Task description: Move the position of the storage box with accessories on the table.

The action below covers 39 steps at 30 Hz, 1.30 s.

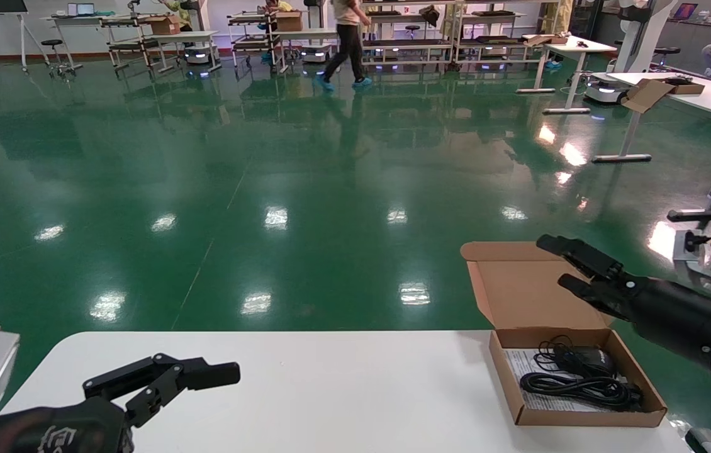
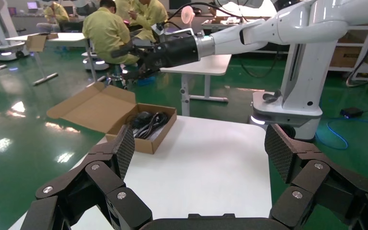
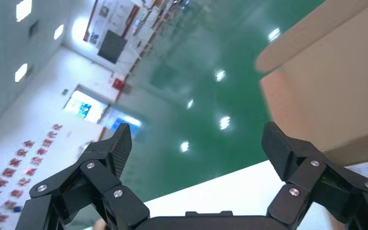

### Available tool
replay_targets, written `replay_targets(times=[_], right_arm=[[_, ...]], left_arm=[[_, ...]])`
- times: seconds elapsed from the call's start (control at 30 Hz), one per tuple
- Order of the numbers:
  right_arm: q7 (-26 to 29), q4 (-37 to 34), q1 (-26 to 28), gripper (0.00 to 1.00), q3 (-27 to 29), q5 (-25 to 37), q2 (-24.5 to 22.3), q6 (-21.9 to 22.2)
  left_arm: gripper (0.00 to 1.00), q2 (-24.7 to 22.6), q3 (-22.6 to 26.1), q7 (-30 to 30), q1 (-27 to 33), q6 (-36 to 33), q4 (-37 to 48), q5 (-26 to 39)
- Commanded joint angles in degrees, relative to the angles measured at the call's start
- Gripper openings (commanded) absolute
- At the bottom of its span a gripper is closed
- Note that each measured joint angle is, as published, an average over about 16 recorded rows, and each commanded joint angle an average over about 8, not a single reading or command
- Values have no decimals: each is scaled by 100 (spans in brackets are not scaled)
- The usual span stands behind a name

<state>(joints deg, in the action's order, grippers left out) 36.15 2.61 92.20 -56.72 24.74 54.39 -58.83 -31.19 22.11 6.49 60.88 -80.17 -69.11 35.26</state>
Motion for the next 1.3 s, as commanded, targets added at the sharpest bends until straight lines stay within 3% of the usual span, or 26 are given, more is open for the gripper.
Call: replay_targets(times=[0.03, 0.47, 1.3], right_arm=[[217, -33, -62, 100, 163, -231, 52, -163], [43, 249, -159, 100, 243, -76, -47, -180], [-1058, 3168, -1397, 100, 1874, 686, -852, -1249]], left_arm=[[100, 0, 0, 0, 0, 1, 0, 0], [100, 0, 0, 0, -1, 1, 1, 0], [100, 0, 0, 0, -1, 1, 1, 0]])
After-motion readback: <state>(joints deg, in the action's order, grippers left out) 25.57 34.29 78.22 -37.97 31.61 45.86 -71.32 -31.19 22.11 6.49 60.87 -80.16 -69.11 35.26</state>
